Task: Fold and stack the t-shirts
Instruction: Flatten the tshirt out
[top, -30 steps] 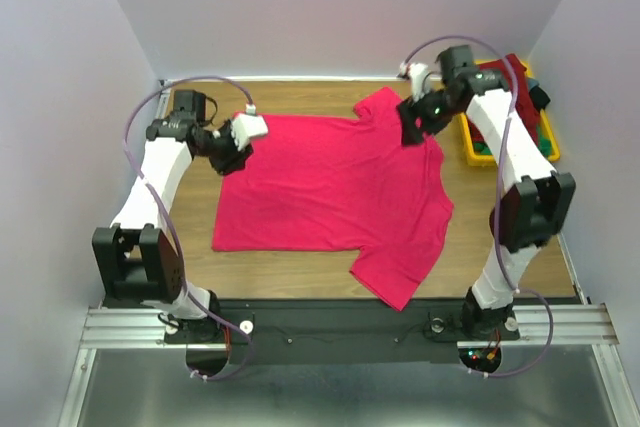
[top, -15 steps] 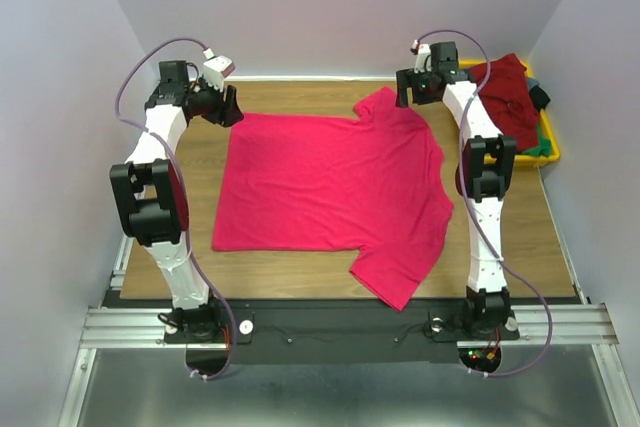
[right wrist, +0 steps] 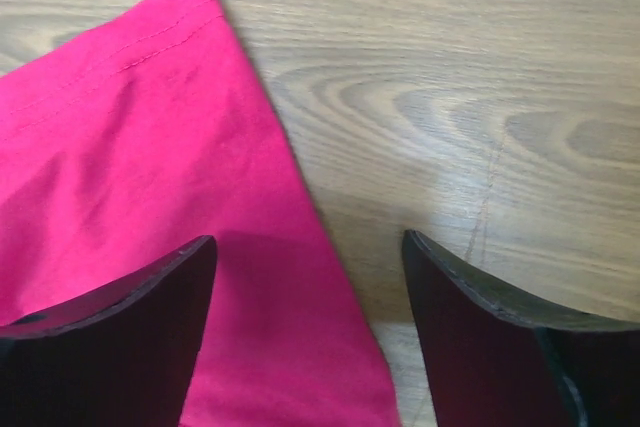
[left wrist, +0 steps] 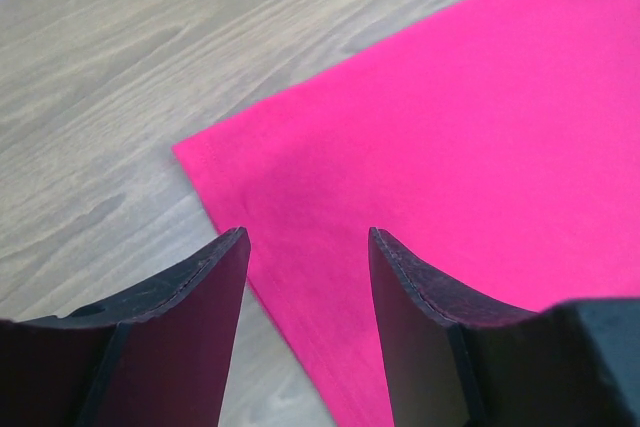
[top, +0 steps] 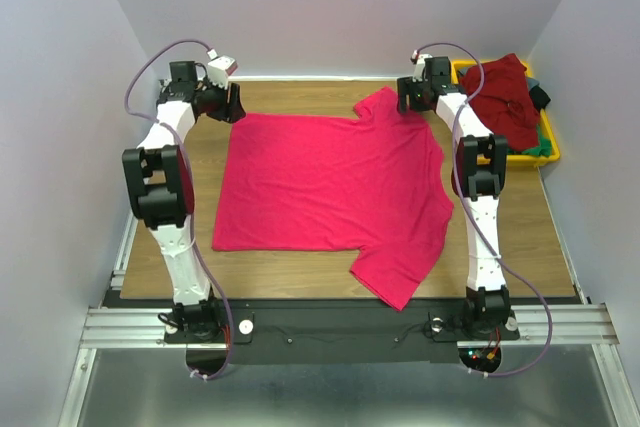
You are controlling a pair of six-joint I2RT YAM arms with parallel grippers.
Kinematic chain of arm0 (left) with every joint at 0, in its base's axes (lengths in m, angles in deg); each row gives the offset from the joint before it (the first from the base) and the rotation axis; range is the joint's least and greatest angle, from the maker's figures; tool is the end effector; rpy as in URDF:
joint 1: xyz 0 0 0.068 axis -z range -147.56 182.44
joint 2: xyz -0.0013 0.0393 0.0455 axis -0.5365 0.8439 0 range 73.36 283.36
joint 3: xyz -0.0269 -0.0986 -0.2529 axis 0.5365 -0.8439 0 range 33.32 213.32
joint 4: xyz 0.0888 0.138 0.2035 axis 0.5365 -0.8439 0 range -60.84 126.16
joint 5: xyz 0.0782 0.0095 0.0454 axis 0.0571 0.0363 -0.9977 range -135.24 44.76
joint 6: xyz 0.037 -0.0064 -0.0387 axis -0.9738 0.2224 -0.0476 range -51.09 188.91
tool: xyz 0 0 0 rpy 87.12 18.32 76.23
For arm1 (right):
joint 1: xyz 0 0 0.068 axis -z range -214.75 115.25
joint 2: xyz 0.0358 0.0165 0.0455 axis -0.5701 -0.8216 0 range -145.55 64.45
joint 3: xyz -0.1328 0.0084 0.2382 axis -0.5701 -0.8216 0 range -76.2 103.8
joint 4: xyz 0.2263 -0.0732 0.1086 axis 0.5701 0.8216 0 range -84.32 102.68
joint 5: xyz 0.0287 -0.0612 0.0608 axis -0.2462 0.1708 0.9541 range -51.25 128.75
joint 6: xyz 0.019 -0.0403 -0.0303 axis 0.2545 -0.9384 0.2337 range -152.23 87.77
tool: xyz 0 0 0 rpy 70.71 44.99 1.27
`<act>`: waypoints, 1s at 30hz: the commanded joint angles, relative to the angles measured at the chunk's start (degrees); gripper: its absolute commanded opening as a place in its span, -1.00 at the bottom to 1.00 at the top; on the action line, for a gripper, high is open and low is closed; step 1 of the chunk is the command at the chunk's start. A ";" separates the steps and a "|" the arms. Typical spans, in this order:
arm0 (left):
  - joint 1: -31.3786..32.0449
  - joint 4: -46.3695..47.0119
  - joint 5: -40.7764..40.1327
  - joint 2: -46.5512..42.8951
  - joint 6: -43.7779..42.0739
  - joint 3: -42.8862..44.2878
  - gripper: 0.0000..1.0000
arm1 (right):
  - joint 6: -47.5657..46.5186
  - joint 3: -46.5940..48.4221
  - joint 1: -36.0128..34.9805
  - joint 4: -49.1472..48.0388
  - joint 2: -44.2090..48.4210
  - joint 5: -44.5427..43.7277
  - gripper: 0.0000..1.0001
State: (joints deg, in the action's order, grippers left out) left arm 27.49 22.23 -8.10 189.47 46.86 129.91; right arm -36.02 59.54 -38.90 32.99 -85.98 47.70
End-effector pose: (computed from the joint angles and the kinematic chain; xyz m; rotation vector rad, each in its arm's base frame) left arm 0.4726 0.0194 0.2687 0.6601 1.9406 -0.4057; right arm 0.5810 0.0477 0.1667 -0.2388 2.2872 0.1830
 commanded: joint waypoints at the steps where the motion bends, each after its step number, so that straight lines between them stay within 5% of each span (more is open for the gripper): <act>1: -0.15 0.84 -4.27 4.29 2.61 7.19 0.24 | 0.72 -2.32 0.45 -1.65 1.81 -0.51 0.50; 7: -0.15 -0.74 -8.49 11.76 4.03 16.16 0.24 | 1.16 -5.13 0.45 -0.77 1.81 2.74 0.33; 16: 0.03 -3.55 -11.14 21.87 3.67 28.90 0.26 | -0.43 -7.42 0.36 1.87 1.46 7.04 -0.33; 24: 1.17 -6.45 -9.37 24.69 1.13 29.09 0.25 | -2.70 -8.48 0.45 5.73 1.98 7.66 -0.98; 30: 1.35 -7.86 -11.21 25.12 0.69 27.24 0.07 | -5.17 -12.68 0.45 9.42 4.00 6.87 -0.99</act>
State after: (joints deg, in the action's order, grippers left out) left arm 28.63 15.52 -18.89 215.63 48.74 157.52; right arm -38.93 51.78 -37.45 30.17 -82.59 53.85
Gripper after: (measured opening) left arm 0.575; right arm 0.014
